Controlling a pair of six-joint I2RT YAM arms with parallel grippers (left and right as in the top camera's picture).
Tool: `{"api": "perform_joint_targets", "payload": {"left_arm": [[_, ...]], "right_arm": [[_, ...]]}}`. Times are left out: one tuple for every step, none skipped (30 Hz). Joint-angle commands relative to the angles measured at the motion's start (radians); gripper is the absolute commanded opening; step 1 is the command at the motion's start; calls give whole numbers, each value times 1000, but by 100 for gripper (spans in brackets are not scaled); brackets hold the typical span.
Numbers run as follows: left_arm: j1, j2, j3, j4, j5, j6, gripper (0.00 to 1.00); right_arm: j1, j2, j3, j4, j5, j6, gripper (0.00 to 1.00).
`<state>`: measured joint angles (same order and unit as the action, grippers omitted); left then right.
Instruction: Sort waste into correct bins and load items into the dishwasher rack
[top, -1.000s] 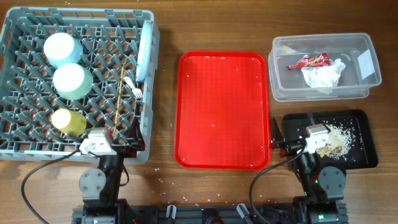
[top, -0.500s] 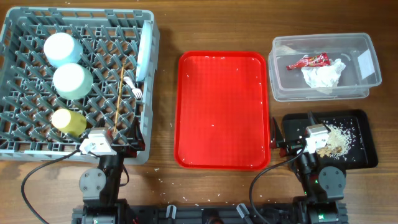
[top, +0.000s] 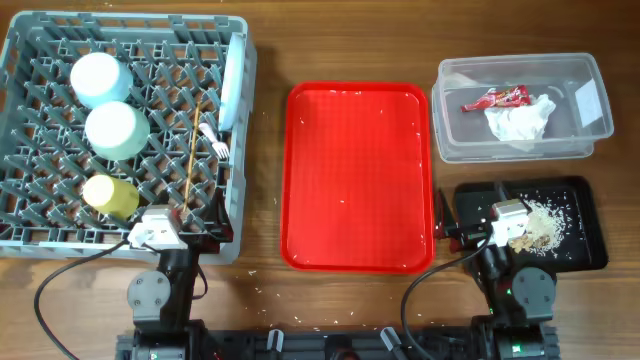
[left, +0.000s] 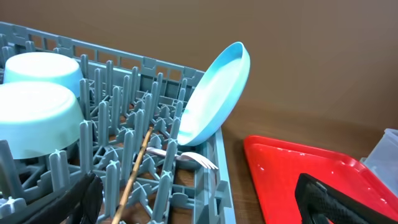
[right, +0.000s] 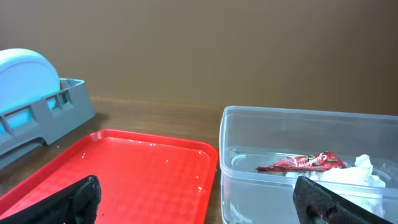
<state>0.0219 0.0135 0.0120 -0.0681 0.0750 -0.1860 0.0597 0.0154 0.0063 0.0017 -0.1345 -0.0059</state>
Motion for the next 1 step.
{"api": "perform_joint_targets", "payload": {"left_arm": [[7, -9, -6, -4, -9, -8, 100]], "right_arm": [[-1, -12, -1, 6, -2, -17, 100]]}}
